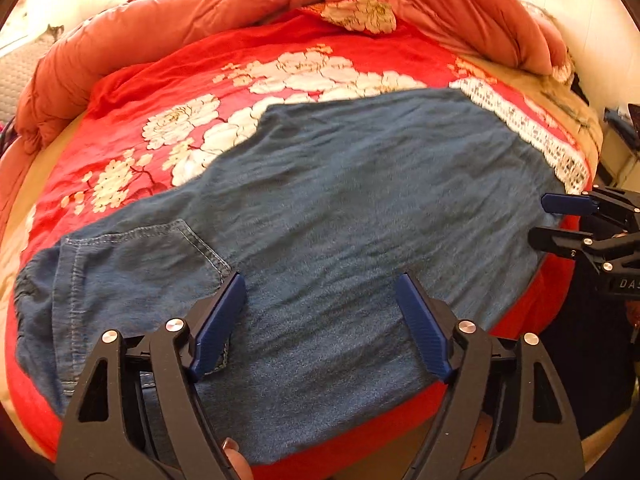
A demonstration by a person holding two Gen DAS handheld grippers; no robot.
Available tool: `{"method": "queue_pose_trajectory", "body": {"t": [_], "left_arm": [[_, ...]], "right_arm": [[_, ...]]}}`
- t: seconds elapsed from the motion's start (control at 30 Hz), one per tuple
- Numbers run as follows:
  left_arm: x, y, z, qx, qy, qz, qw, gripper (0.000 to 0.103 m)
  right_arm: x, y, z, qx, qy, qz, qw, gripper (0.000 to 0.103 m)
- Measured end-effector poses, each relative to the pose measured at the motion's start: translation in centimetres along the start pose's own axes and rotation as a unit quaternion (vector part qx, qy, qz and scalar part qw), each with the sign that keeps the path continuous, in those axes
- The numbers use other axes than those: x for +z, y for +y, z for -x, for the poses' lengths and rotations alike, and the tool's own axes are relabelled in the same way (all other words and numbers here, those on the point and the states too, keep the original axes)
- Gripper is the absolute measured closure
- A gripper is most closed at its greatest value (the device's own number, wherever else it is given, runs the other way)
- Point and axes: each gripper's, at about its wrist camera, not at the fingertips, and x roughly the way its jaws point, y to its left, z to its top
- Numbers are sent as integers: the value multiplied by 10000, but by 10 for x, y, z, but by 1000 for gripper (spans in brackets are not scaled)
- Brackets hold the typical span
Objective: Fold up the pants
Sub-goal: 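Lay the lace hem flat with the right gripper and open both grippers, then grasp the white lace hem with the left gripper while the right gripper grasps it too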
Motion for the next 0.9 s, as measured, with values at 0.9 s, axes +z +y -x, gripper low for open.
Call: {"method": "queue_pose_trajectory", "body": {"t": [0.9], "left_arm": [[32,-26,50,-366,-762,212,9962,21]], "right_arm": [[-11,-78,75,-174,-1174,-1059,9873,15]]}}
